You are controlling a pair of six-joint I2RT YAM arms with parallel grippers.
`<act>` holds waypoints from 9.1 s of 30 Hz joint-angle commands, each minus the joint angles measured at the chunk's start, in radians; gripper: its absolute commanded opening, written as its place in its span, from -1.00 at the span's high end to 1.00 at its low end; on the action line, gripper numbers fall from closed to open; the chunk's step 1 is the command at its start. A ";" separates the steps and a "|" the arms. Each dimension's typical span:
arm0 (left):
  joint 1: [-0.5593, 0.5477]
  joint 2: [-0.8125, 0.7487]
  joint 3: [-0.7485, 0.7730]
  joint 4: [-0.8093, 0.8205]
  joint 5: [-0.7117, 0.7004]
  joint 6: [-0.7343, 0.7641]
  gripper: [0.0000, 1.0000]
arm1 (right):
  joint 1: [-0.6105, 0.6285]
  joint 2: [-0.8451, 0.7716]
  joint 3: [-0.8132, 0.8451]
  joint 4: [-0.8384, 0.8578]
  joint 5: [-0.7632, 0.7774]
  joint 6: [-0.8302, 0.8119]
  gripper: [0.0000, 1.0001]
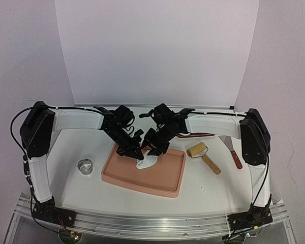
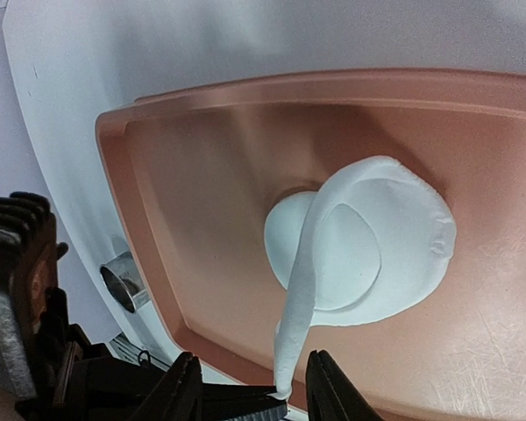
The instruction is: Roll out the dumpling wrappers from the dough
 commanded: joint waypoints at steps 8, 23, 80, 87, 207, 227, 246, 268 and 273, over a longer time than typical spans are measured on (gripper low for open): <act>-0.003 -0.085 -0.026 0.057 0.026 0.020 0.99 | 0.017 0.018 -0.033 0.056 0.014 0.040 0.51; -0.003 -0.169 -0.099 0.046 -0.107 -0.028 0.50 | 0.020 -0.084 -0.159 0.061 0.064 0.025 1.00; 0.003 0.058 0.016 0.120 -0.149 -0.064 0.85 | 0.038 -0.043 -0.171 0.059 0.059 -0.084 1.00; 0.001 0.083 0.022 0.129 -0.144 -0.065 0.85 | 0.038 -0.042 -0.168 0.059 0.057 -0.085 1.00; 0.112 -0.370 0.004 -0.225 -0.623 -0.044 -0.50 | -0.069 -0.621 -0.029 -0.603 0.555 -0.227 1.00; 0.239 -0.627 -0.105 -0.388 -0.787 -0.058 -1.00 | -0.074 -0.743 -0.345 -0.800 0.568 0.000 1.00; 0.239 -0.574 -0.043 -0.384 -0.799 -0.017 -0.99 | -0.072 -0.451 -0.101 -0.527 0.100 -0.392 1.00; 0.239 -0.538 -0.049 -0.345 -0.773 -0.007 -0.99 | -0.072 -0.190 -0.184 -0.391 0.159 -0.418 0.95; 0.239 -0.572 -0.078 -0.350 -0.778 -0.017 -0.99 | -0.072 -0.163 -0.192 -0.341 0.152 -0.472 0.87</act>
